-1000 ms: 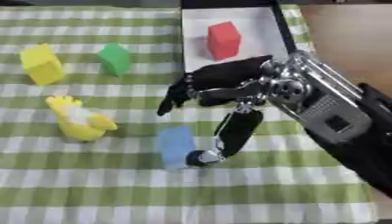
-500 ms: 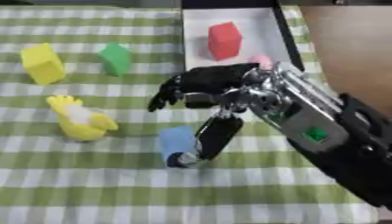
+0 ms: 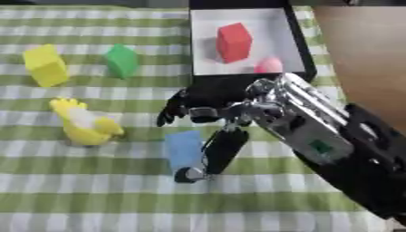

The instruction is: Pick up objects on the table and place them in the box.

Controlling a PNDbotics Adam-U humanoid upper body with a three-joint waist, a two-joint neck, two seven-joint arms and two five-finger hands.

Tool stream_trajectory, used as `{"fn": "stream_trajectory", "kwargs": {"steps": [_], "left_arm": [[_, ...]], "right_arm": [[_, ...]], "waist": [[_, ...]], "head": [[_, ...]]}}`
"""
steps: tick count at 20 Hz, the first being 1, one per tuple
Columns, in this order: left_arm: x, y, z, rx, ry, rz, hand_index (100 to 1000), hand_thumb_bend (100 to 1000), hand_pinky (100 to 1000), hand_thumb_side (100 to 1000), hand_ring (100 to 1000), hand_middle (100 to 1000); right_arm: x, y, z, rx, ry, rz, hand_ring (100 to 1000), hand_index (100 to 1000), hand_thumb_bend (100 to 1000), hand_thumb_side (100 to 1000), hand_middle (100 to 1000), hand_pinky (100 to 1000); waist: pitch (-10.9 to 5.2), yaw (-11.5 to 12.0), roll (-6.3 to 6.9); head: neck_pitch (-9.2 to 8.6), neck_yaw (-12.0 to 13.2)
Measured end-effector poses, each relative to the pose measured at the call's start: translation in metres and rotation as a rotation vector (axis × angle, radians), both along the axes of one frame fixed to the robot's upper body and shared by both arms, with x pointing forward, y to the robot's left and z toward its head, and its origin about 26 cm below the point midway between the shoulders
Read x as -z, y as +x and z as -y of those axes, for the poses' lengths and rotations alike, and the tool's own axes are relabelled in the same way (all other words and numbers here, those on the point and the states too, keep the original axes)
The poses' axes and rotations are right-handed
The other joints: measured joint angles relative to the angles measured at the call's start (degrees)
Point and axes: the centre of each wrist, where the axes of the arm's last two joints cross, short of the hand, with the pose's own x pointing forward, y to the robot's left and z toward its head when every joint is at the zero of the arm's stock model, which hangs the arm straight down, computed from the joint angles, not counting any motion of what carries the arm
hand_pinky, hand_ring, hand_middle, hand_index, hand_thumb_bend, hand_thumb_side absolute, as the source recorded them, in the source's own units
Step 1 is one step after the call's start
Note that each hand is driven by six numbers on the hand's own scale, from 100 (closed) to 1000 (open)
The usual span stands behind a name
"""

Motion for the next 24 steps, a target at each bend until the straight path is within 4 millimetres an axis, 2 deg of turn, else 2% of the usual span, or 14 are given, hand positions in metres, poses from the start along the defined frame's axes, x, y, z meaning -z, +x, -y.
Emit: {"fn": "stream_trajectory", "kwargs": {"steps": [14,24], "left_arm": [[0.000,0.000,0.000,0.002,-0.003,0.000,822,297,714,624,751,782],[0.000,0.000,0.000,0.004,-0.005,0.000,816,296,715,624,751,782]], "right_arm": [[0.034,0.027,-0.004,0.073,-0.035,0.015,850,909,512,531,782,895],[0.058,0.040,-0.005,0.103,-0.066,-0.010,847,860,539,470,693,889]], "waist": [[0.00,0.5,0.00],[0.00,0.7,0.00]], "head": [[0.00,-0.3],[0.00,-0.6]]}}
